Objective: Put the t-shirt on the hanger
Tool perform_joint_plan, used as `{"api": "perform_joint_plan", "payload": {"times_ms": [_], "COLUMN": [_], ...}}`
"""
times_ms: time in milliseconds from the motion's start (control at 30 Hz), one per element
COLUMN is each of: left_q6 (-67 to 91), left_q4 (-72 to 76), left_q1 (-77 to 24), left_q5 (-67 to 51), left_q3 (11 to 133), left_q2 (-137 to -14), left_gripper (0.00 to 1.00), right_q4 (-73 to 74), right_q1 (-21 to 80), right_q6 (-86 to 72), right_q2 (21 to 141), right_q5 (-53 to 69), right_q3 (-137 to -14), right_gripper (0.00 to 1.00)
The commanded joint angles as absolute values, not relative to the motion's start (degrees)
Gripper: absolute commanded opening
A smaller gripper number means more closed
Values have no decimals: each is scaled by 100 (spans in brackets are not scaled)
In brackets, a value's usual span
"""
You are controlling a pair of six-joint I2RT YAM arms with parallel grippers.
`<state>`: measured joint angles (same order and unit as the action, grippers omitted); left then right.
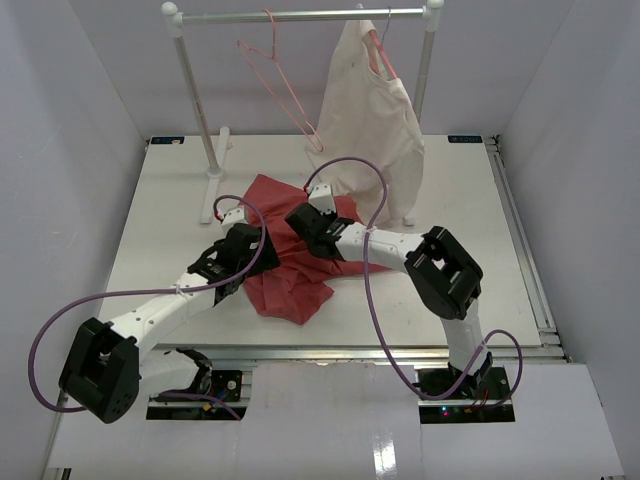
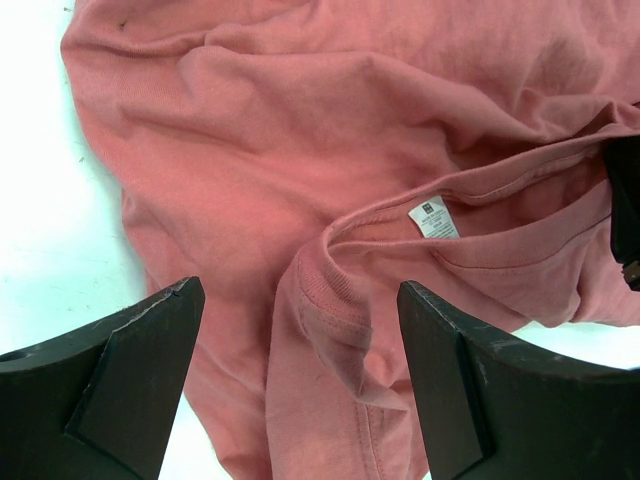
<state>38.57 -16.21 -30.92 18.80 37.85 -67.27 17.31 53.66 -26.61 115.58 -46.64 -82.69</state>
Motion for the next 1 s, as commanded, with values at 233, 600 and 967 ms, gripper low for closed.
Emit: {"api": "perform_joint_plan", "payload": {"times_ms": [233, 600, 967], "left_q6": [3688, 3288, 2852], "left_q4": [-1515, -1942, -1834], "left_q1": [-3067, -3067, -3067], "left_q5": [1417, 1144, 1652], "left_q3": [4262, 7596, 9721], "left_q2": [-5813, -7500, -9234], "left_gripper": [89, 91, 88], "right_q4": [1878, 822, 73], "right_q1": [5521, 5811, 6113], "right_q6": [-2747, -2823, -2672], "right_q2": [10475, 9259, 8892], "right_q5": [-4924, -4203, -3971], "right_q3": [-7746, -6010, -5354], "right_gripper": [8, 8, 8]}}
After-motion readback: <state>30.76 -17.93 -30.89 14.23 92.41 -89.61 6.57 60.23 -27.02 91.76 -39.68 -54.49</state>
